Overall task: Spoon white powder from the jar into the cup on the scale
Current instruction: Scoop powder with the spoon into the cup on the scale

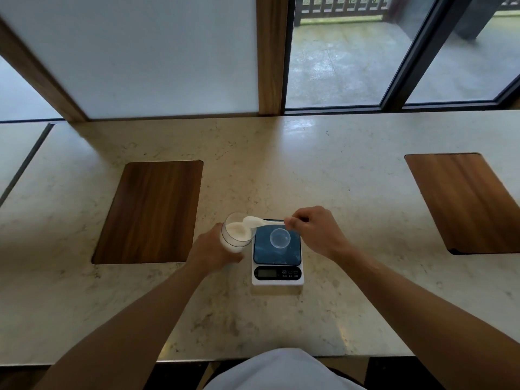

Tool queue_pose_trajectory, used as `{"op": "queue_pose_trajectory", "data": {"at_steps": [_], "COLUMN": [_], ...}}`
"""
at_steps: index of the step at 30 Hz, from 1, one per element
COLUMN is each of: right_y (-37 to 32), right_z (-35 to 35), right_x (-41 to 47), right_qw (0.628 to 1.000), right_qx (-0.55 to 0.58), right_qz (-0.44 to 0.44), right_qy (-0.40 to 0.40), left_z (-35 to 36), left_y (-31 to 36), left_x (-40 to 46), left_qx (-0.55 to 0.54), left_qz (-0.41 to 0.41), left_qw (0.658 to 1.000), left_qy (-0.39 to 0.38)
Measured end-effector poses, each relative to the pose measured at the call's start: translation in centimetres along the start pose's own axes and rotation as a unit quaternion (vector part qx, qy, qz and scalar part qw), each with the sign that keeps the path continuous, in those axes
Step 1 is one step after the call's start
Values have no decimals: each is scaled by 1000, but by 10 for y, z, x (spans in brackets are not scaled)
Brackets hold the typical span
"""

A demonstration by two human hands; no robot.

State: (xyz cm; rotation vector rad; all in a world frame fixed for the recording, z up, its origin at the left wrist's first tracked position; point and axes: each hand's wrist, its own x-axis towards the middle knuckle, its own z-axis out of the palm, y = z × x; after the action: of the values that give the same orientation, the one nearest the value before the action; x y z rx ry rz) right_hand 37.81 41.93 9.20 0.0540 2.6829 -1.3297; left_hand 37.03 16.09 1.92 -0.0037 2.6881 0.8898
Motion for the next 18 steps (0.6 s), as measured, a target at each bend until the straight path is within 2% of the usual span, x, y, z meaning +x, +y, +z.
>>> {"op": "queue_pose_trajectory", "data": {"at_steps": [18], "right_y": [58], "right_z": [2], "right_x": [-14], "right_qw": [996], "right_qx": [-37], "right_qz": [81], "right_qy": [24], "left_z": [-4], "left_y": [-18], "left_x": [-7], "left_qx": [-13], "left_qz": [-28], "left_qw": [999], "left_qy": [-19]}}
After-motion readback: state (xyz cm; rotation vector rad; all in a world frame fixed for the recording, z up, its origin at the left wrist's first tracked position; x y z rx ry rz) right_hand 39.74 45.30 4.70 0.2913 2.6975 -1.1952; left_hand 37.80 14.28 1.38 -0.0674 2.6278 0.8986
